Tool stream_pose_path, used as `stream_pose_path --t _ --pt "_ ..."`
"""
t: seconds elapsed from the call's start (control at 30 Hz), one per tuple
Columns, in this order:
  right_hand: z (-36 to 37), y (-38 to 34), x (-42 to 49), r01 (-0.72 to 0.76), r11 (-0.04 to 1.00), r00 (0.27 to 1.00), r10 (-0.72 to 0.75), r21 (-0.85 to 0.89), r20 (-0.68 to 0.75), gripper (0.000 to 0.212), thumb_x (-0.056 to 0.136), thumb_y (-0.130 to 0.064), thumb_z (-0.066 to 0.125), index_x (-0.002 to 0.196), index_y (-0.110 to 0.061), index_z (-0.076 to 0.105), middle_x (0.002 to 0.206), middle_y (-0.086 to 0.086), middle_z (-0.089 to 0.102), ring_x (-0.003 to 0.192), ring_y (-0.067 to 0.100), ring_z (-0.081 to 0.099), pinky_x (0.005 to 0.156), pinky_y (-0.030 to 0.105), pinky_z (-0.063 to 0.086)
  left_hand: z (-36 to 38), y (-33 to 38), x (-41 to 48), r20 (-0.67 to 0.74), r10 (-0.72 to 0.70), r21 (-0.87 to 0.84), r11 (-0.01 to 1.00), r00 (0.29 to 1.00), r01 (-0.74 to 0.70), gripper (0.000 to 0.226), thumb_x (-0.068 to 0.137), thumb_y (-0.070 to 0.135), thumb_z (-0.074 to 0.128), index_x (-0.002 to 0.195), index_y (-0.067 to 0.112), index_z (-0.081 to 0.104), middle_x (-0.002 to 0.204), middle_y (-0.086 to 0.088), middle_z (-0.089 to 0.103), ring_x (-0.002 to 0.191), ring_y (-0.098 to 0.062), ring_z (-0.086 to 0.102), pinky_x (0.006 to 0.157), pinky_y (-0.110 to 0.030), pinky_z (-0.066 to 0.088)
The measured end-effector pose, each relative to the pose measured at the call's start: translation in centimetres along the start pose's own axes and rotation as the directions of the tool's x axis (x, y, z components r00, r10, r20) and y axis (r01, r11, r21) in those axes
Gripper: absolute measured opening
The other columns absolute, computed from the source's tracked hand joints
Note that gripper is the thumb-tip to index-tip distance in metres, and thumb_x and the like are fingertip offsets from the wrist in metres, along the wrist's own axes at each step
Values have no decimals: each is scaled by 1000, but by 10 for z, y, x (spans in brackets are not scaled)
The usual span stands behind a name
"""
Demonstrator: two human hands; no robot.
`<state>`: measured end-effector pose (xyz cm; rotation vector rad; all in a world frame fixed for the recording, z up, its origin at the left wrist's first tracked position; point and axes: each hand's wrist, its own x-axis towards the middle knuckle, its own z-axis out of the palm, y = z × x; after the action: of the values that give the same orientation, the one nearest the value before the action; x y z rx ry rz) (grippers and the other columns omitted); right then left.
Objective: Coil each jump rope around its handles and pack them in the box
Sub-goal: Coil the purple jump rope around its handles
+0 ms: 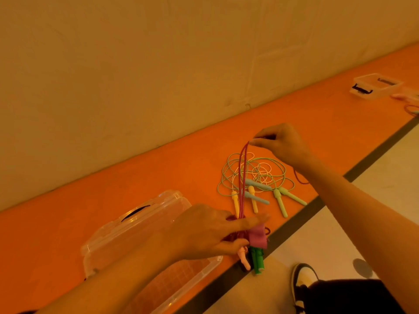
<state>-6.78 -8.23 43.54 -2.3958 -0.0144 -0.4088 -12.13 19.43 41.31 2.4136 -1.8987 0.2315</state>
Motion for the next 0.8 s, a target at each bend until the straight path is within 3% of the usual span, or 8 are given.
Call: stream_pose_path --t 0.07,0.13,0.23,0.3,0.4,0.53,0.6,0.8 --pt "17 -1 0 -19 999 999 18 26 44 14 86 -29 73 93 -18 78 81 -6 73 70 10 66 59 23 51 -8 6 0 -6 44 124 991 999 -43 55 99 59 38 151 42 36 63 16 28 45 -1 2 43 -13 4" --pt "30 2 -3 -57 997 995 52 60 83 13 86 -28 73 93 -18 78 83 -7 73 73 11 67 63 28 54 -13 10 1 -17 66 157 986 998 -63 55 98 60 40 149 40 42 63 14 24 45 -2 -2 45 -13 0" --pt "42 16 -8 -154 976 983 136 151 127 13 86 -25 73 93 -16 78 85 -3 74 78 20 68 69 36 56 -11 5 -2 -65 73 145 987 995 -63 57 97 63 38 147 35 46 62 14 30 44 -4 2 45 -12 6" --pt "49 22 -11 -194 963 972 163 185 172 9 85 -23 74 92 -19 78 89 -5 75 82 18 69 73 37 57 -9 -1 -6 -66 74 132 989 995 -65 63 95 68 39 146 33 47 60 14 43 44 -8 12 42 -16 14" --pt "59 26 -16 -196 958 957 140 210 256 7 85 -18 75 88 -24 77 87 -10 74 81 7 68 73 26 56 -6 -5 -10 -75 86 46 996 994 -82 66 91 71 46 142 29 50 60 14 49 46 -5 24 40 -16 28" --pt "61 38 -22 -243 946 948 185 214 260 6 83 -25 75 87 -21 79 82 4 73 68 15 60 64 30 46 4 -12 -17 -150 -33 -260 965 988 -7 54 91 64 54 133 29 52 64 13 55 50 -5 44 44 -25 44" --pt "56 51 -26 -281 938 939 225 204 262 6 85 -24 74 86 -20 78 77 2 70 64 5 54 60 25 41 8 -20 -23 -198 -134 -349 935 971 58 54 89 62 58 129 27 55 66 13 57 51 -6 48 45 -26 44" --pt "42 75 -40 -312 934 921 252 174 297 11 92 -18 66 89 -22 76 85 1 68 78 13 58 62 21 45 17 -27 -36 -282 -211 -358 928 936 101 58 82 58 66 129 30 47 77 13 64 57 -3 51 49 -13 41"
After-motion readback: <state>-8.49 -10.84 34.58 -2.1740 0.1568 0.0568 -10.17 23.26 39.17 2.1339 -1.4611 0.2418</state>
